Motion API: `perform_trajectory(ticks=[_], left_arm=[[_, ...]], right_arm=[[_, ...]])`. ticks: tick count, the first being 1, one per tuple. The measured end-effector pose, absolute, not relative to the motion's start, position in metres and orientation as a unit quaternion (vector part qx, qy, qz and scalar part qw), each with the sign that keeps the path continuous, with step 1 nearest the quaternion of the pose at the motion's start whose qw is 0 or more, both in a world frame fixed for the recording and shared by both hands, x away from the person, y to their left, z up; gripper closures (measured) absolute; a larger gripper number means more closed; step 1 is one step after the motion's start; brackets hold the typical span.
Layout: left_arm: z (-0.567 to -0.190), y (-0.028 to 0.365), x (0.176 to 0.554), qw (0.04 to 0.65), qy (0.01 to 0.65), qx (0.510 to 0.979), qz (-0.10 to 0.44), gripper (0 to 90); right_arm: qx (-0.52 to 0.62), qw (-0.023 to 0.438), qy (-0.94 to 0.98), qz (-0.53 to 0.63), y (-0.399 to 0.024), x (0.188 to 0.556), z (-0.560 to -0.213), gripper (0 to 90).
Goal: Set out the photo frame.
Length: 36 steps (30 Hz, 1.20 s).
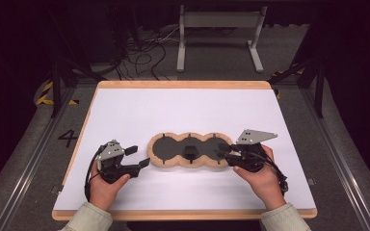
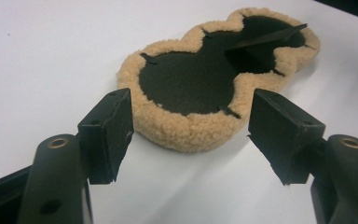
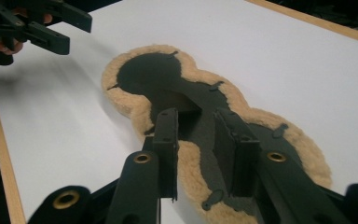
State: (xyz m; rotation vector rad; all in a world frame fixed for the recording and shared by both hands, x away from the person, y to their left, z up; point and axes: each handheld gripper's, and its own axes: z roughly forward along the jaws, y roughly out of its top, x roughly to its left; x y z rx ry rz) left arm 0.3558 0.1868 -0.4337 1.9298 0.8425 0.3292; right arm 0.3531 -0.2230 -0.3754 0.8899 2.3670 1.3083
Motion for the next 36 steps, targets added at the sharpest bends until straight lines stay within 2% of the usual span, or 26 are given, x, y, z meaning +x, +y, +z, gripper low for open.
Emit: perform_trajectory(ticks=[1,4,9,15,20,25,31,32,36], left_arm=[[-0.434,0.187,0.356,0.484,0.346,0.792,0.135,31.5],[-0.434,0.188,0.358,0.474,0.352,0.794,0.143,31.9],[-0.434,0.191,0.360,0.480,0.351,0.790,0.149,35.8],[-0.437,0.191,0.364,0.464,0.349,0.800,0.148,37.2],[-0.441,0.194,0.369,0.447,0.371,0.805,0.123,38.2],[-0.446,0.197,0.376,0.449,0.410,0.792,0.060,30.8],[-0.451,0.194,0.383,0.448,0.424,0.786,0.042,25.4],[-0.453,0.191,0.385,0.440,0.436,0.785,0.019,23.1],[-0.454,0.185,0.388,0.430,0.447,0.784,0.026,20.2]], right_arm=[[0.309,0.147,0.822,0.455,-0.223,0.353,-0.375,68.8],[0.325,0.156,0.815,0.453,-0.230,0.354,-0.376,60.3],[0.347,0.168,0.808,0.446,-0.241,0.357,-0.377,54.9],[0.380,0.167,0.798,0.437,-0.255,0.364,-0.382,50.1],[0.404,0.157,0.793,0.428,-0.262,0.370,-0.389,51.0],[0.439,0.129,0.792,0.403,-0.268,0.378,-0.401,46.7],[0.463,0.102,0.789,0.390,-0.275,0.387,-0.413,41.8],[0.467,0.095,0.790,0.386,-0.276,0.390,-0.417,40.8],[0.470,0.083,0.792,0.382,-0.276,0.393,-0.421,40.0]])
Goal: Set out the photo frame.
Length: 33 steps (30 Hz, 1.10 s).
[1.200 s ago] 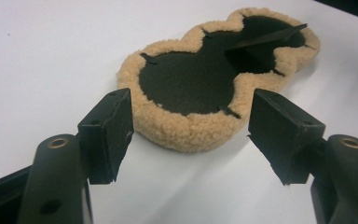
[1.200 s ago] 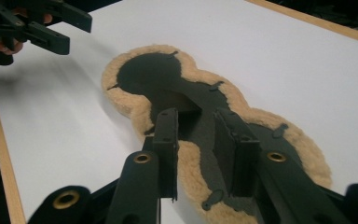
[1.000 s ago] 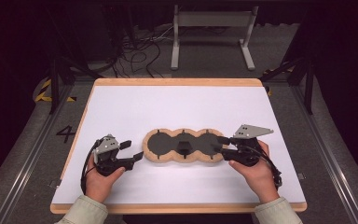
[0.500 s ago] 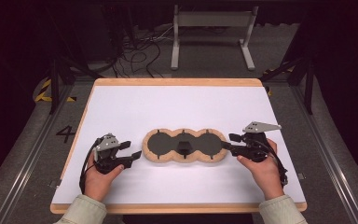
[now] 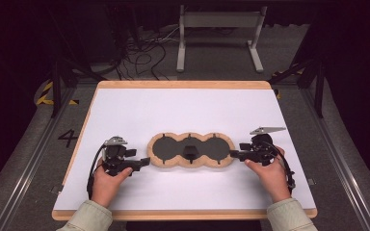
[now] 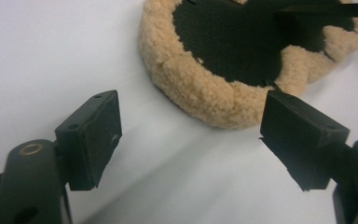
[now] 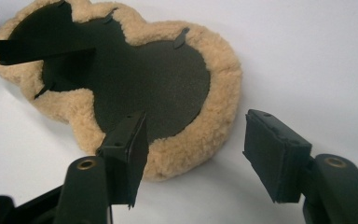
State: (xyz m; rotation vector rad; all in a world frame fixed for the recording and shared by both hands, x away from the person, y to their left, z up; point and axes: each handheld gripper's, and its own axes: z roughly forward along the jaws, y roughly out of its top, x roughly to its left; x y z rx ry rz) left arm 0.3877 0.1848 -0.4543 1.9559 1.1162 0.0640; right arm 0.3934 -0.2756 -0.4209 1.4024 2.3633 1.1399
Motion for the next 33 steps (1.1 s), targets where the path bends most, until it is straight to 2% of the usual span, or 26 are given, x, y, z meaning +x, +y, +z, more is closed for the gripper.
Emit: perform_trajectory(ticks=[5,13,14,18,24,33], left_arm=[[-0.457,0.178,0.396,0.416,0.460,0.784,0.014,8.6],[-0.458,0.171,0.401,0.422,0.461,0.781,-0.004,12.8],[-0.457,0.169,0.402,0.419,0.465,0.779,-0.022,14.1],[-0.456,0.163,0.407,0.413,0.465,0.783,-0.018,17.5],[-0.456,0.145,0.410,0.395,0.459,0.795,-0.021,15.9],[-0.457,0.141,0.409,0.391,0.455,0.800,-0.013,12.3]], right_arm=[[0.474,0.059,0.794,0.377,-0.274,0.398,-0.426,37.5],[0.479,0.029,0.795,0.371,-0.270,0.405,-0.434,33.1],[0.479,0.023,0.795,0.371,-0.269,0.405,-0.435,32.4],[0.480,0.020,0.797,0.365,-0.267,0.406,-0.437,30.5],[0.478,0.005,0.800,0.362,-0.264,0.409,-0.441,25.6],[0.473,0.005,0.805,0.359,-0.261,0.408,-0.442,20.9]])
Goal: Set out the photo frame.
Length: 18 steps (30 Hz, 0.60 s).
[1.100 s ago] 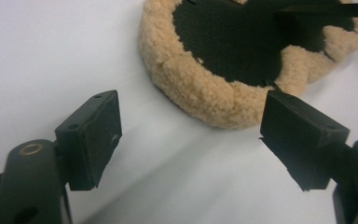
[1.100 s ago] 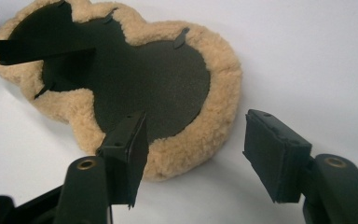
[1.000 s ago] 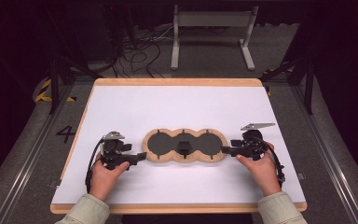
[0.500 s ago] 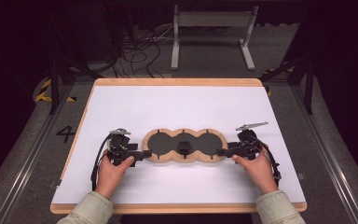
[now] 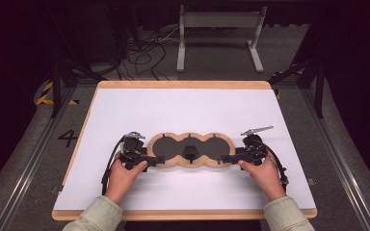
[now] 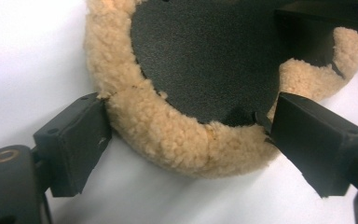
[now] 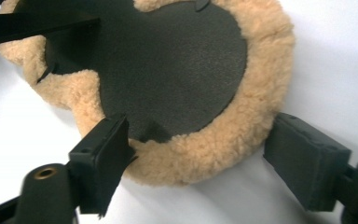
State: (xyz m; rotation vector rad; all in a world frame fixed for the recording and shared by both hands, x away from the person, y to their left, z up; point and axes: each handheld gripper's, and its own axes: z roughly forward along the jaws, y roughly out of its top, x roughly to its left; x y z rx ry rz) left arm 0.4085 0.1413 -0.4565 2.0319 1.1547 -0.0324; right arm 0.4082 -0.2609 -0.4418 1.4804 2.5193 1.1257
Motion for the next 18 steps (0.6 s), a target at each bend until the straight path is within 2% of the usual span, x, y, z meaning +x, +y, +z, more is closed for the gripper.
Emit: perform_trajectory(ticks=[2,5,13,18], left_arm=[[-0.4565,0.1413,0.4086,0.393,0.458,0.797,-0.016,12.1],[-0.4564,0.1448,0.4113,0.401,0.467,0.787,-0.035,12.7],[-0.4560,0.1443,0.4084,0.393,0.459,0.796,-0.022,16.6],[-0.4555,0.1444,0.4089,0.396,0.469,0.789,-0.030,16.6]], right_arm=[[0.468,0.002,0.807,0.360,-0.2593,0.4082,-0.4421,17.4],[0.472,-0.009,0.803,0.364,-0.2619,0.4089,-0.4422,18.3],[0.474,-0.004,0.809,0.347,-0.2590,0.4038,-0.4403,17.7],[0.487,-0.014,0.800,0.350,-0.2630,0.4036,-0.4395,26.6]])
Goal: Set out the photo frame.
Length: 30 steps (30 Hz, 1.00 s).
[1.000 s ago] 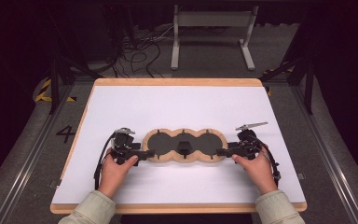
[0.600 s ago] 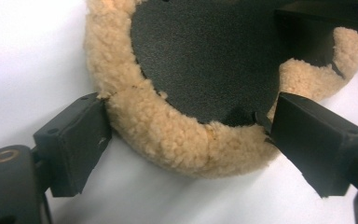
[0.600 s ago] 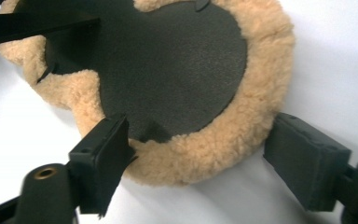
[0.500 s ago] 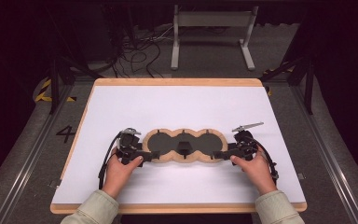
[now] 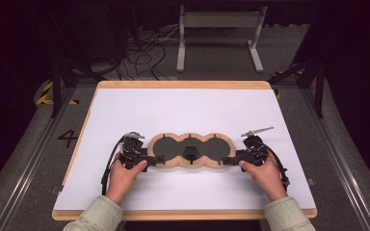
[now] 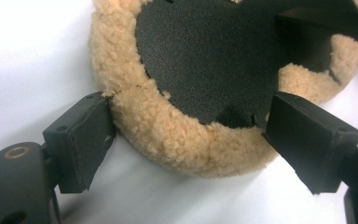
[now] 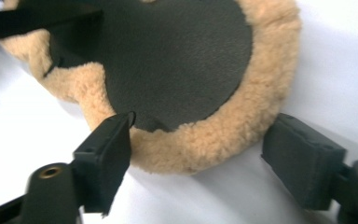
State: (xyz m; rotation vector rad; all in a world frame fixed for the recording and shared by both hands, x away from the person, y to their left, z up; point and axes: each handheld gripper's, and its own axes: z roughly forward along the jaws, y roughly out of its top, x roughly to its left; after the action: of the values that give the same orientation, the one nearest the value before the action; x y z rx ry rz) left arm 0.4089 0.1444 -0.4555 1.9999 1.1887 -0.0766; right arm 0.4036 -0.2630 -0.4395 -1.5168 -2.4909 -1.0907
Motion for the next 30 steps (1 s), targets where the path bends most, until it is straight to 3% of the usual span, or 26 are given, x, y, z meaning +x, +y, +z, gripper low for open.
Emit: perform_trajectory(ticks=[10,18,30], left_arm=[[-0.454,0.143,0.407,0.382,0.475,0.792,-0.006,22.6],[-0.451,0.144,0.404,0.379,0.474,0.795,0.002,24.1],[-0.441,0.148,0.396,0.399,0.476,0.782,0.047,39.3]], right_arm=[[-0.517,0.038,-0.768,-0.377,-0.275,0.404,-0.442,41.9],[-0.527,0.028,-0.738,-0.421,-0.281,0.397,-0.431,53.6],[-0.521,-0.026,-0.739,-0.426,-0.279,0.389,-0.416,66.9]])
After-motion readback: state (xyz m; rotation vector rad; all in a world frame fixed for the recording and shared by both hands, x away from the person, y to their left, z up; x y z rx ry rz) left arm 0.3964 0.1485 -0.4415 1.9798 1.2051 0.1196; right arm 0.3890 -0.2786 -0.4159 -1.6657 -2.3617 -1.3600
